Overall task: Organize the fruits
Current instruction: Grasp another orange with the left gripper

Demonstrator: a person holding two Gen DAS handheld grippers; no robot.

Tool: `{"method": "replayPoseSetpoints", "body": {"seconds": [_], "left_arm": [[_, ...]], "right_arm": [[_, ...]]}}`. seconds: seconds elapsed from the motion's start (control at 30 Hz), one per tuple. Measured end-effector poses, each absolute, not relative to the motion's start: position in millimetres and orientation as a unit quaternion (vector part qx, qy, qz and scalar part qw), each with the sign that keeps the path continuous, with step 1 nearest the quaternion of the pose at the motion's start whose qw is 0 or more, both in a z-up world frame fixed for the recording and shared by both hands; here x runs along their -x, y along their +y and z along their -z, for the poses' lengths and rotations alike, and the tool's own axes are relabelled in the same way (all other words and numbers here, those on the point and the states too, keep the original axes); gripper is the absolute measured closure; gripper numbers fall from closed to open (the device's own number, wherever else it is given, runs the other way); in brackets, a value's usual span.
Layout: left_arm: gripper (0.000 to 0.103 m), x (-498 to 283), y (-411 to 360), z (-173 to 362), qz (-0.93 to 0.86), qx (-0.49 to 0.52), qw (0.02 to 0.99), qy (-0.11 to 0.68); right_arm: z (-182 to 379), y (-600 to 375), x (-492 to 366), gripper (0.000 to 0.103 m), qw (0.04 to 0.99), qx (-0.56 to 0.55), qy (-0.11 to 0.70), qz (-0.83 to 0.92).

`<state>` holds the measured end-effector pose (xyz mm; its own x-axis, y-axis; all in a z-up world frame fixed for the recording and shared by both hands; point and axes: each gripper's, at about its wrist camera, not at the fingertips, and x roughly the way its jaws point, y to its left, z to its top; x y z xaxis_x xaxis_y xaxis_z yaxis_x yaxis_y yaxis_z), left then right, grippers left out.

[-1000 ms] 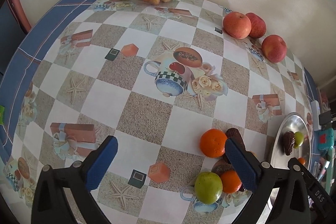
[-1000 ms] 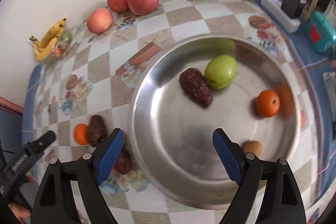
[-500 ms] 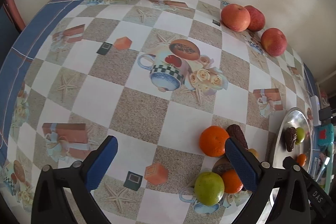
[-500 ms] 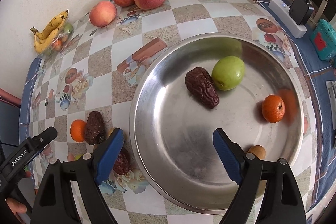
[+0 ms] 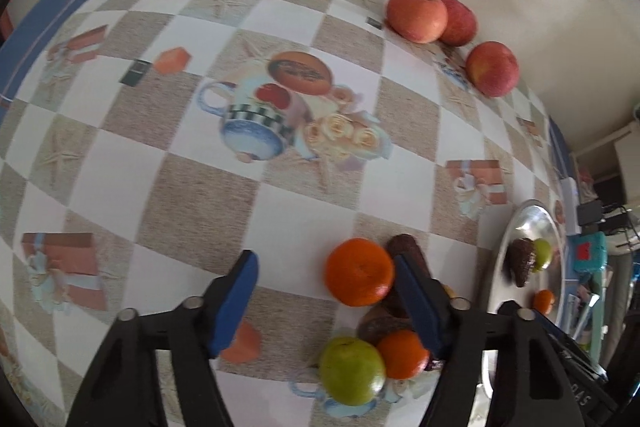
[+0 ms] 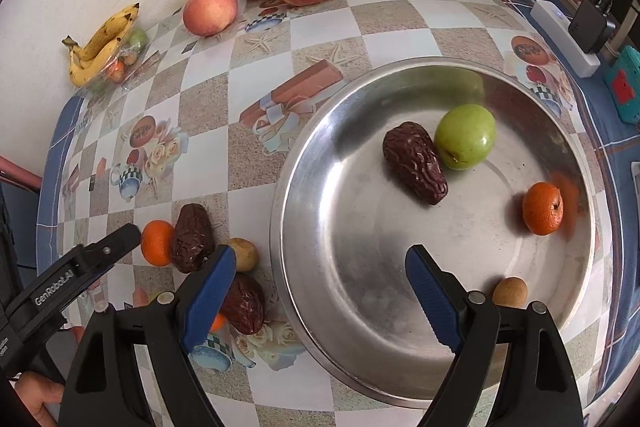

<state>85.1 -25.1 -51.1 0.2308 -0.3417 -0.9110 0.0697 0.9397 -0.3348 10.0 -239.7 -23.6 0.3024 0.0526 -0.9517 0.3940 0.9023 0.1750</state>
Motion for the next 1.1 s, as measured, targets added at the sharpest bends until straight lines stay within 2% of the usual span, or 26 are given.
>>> {"method": "replayPoseSetpoints", "body": {"seconds": [0.13,0.17,0.2,0.43,0.73,1.1], "left_arm": [[0.057,-84.4,-29.9,53.7,0.15,0.128,0.767,0.611],[0.066,-84.4,-30.1,54.0,0.157,0.136,0.763,0.612],[0.069,-84.3,-30.3,53.9,0.163,0.143,0.76,0.613],[0.07,-83.1,-29.2,52.6,0.163,0.142,0.759,0.615],[0.07,-92.6,11.7,40.4,0.116,0.17,0.775,0.598],[0.07,-100.3,59.2,39.0,0.064,0.199,0.783,0.586]], "right_arm": [[23.1,-239.7,-9.8,0.016,0.784,-0.189,0.581,0.109],[23.2,-239.6,-9.9,0.016,0.784,-0.19,0.582,0.108],[23.1,-239.5,-9.9,0.016,0.784,-0.19,0.581,0.109],[24.6,-238.1,-10.1,0.016,0.784,-0.189,0.582,0.108],[24.5,-223.1,-22.2,0.016,0.786,-0.184,0.581,0.104],[23.1,-156.1,-53.4,0.016,0.8,-0.124,0.584,0.058]]}}
